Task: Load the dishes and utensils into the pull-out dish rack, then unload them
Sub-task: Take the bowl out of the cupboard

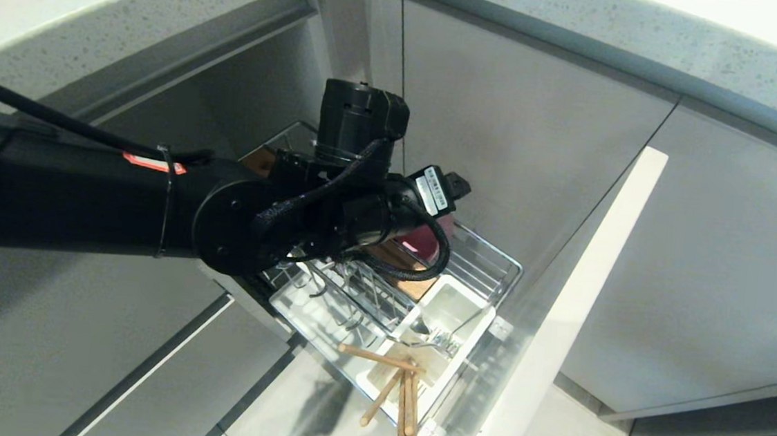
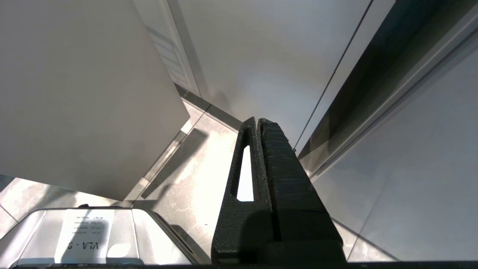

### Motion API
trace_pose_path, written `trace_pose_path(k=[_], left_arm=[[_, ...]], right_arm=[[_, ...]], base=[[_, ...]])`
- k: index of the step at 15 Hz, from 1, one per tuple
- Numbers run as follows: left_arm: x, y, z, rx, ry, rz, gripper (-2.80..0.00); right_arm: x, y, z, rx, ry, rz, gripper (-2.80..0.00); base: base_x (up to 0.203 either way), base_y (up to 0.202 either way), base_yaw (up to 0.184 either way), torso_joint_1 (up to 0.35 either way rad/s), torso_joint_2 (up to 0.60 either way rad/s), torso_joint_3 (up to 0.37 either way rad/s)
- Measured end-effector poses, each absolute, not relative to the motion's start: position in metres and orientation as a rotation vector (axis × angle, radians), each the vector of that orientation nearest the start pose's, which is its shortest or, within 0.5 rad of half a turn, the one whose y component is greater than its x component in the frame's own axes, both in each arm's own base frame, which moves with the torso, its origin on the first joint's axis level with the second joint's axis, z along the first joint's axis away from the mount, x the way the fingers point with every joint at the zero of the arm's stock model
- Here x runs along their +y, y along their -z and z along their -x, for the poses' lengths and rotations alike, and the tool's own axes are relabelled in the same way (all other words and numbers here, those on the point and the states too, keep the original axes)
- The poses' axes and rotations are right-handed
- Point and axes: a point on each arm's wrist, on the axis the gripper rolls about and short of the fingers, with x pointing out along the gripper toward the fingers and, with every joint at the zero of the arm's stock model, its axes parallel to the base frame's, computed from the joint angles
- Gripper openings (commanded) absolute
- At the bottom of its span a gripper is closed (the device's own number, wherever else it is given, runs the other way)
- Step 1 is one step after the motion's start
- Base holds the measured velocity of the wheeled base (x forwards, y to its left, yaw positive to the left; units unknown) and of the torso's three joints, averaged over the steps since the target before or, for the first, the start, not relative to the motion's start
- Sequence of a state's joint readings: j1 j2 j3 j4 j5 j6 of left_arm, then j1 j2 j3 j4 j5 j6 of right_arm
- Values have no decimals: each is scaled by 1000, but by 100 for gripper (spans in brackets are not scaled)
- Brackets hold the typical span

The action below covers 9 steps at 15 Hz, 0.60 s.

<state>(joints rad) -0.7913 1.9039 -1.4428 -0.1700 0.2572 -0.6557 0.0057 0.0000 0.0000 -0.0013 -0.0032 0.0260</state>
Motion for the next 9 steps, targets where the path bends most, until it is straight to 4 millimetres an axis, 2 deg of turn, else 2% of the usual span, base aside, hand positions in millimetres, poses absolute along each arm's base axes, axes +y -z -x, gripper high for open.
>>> trace_pose_path(k=[4, 5, 9], left_arm=[[-272, -240, -278, 419, 421, 486, 0], [-273, -240, -278, 418, 421, 487, -280], [-273, -242, -279, 408, 413, 492, -280]], right_arm=[[0, -76, 23, -1, -3, -26, -280], [0, -76, 23, -1, -3, -26, -280], [0, -76, 23, -1, -3, -26, -280]], base=[[0, 0, 0, 0, 0, 0], [0, 0, 0, 0, 0, 0], [0, 0, 0, 0, 0, 0]])
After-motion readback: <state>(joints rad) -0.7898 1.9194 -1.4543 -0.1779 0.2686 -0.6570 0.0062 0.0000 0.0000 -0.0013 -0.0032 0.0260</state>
